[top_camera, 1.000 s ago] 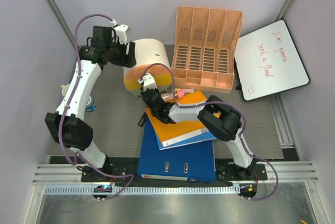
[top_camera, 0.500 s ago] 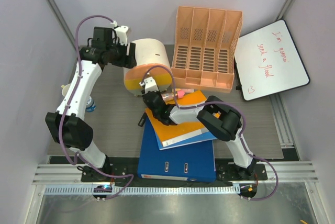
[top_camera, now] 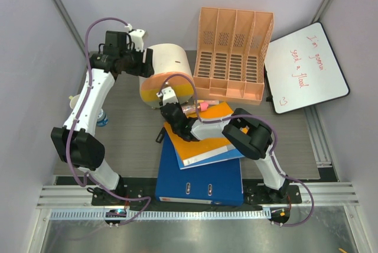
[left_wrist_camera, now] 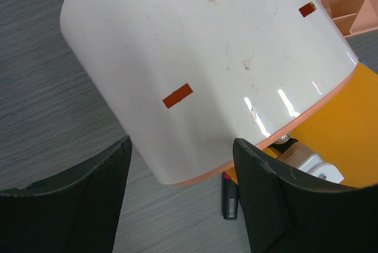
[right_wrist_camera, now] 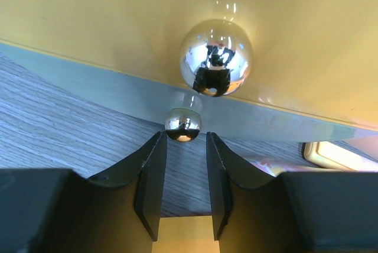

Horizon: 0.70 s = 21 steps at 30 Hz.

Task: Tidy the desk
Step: Open the drawer in the storage box.

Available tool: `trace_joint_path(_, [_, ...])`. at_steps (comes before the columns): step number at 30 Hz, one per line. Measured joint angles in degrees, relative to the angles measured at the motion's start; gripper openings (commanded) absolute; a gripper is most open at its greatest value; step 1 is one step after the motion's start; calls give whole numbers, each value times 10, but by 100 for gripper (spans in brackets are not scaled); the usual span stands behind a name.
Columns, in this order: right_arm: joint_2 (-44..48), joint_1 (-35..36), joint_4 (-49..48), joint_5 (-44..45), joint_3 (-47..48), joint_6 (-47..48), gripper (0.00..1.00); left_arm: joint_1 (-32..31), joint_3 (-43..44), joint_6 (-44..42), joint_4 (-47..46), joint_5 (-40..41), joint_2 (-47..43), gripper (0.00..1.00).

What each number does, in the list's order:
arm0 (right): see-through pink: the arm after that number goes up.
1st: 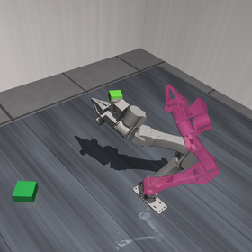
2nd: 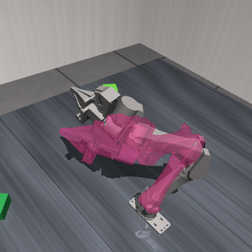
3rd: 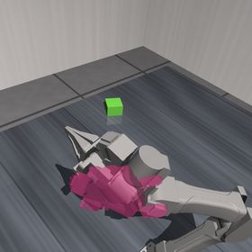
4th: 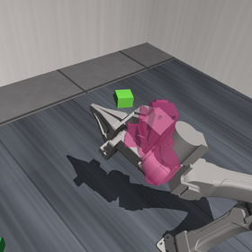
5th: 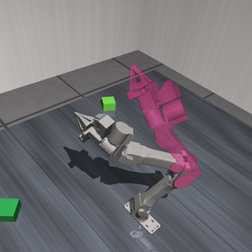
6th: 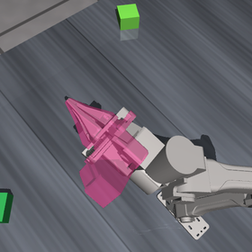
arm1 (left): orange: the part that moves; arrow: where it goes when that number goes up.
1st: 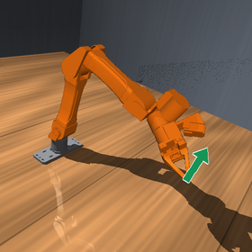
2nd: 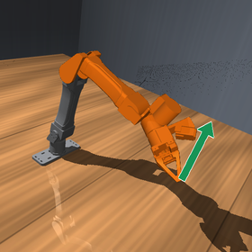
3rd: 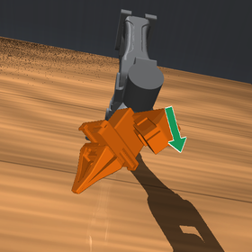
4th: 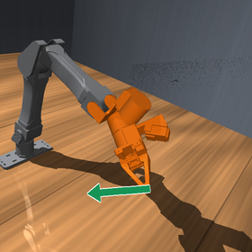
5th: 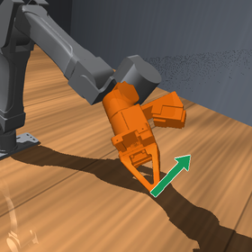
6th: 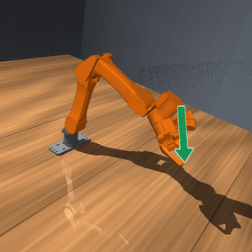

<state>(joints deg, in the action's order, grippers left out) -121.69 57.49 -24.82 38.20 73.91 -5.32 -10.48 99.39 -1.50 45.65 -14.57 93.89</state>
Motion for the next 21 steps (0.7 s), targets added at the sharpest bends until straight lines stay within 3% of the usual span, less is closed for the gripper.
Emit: trace_joint_path(21, [0, -2, 0, -4, 9, 7, 22, 0, -2, 0, -2, 0, -2, 70])
